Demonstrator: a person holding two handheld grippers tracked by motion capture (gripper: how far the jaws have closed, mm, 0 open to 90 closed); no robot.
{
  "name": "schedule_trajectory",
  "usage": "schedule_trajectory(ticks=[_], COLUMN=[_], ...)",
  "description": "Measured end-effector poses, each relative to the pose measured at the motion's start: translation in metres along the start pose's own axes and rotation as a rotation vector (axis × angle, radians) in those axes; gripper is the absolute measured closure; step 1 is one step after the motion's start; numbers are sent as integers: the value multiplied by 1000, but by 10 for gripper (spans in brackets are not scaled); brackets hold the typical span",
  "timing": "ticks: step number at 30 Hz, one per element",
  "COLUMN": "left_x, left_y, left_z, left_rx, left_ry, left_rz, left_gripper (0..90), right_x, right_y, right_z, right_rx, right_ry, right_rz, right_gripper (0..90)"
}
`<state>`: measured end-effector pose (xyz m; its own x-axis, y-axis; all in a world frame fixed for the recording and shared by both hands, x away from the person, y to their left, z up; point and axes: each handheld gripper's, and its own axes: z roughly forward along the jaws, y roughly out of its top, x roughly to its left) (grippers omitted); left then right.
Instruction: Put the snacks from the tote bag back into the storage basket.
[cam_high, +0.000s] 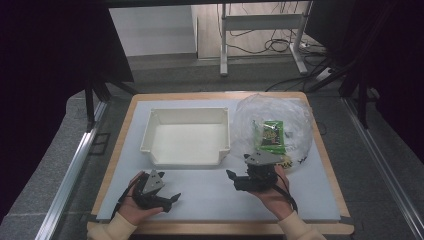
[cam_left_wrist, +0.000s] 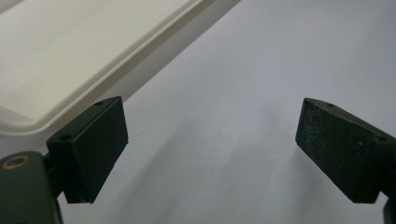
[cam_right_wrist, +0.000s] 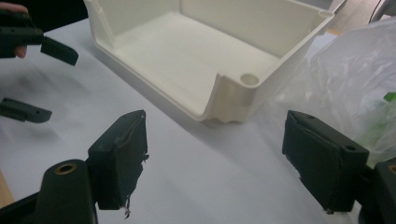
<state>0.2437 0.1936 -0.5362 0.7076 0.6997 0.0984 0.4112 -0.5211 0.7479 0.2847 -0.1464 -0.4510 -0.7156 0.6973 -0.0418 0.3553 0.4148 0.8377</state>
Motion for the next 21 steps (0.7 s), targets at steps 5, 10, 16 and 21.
schedule_trajectory(ticks=[5, 10, 16, 21], left_x=[0, 1, 2, 1], left_y=[1, 2, 2, 2], left_z=[-1, 1, 0, 1], left_rx=[-8, -2, -4, 0], left_ry=[2, -2, -3, -2], left_rz=[1, 2, 6, 11], left_gripper=[92, 91, 92, 92], right_x=[-3, -4, -5, -5], right_y=[7, 13, 24, 31], right_z=[-2, -2, 0, 1], right_rx=[-18, -21, -52, -60], right_ry=[15, 14, 7, 14], right_rz=[12, 7, 1, -2], right_gripper=[229, 229, 237, 238])
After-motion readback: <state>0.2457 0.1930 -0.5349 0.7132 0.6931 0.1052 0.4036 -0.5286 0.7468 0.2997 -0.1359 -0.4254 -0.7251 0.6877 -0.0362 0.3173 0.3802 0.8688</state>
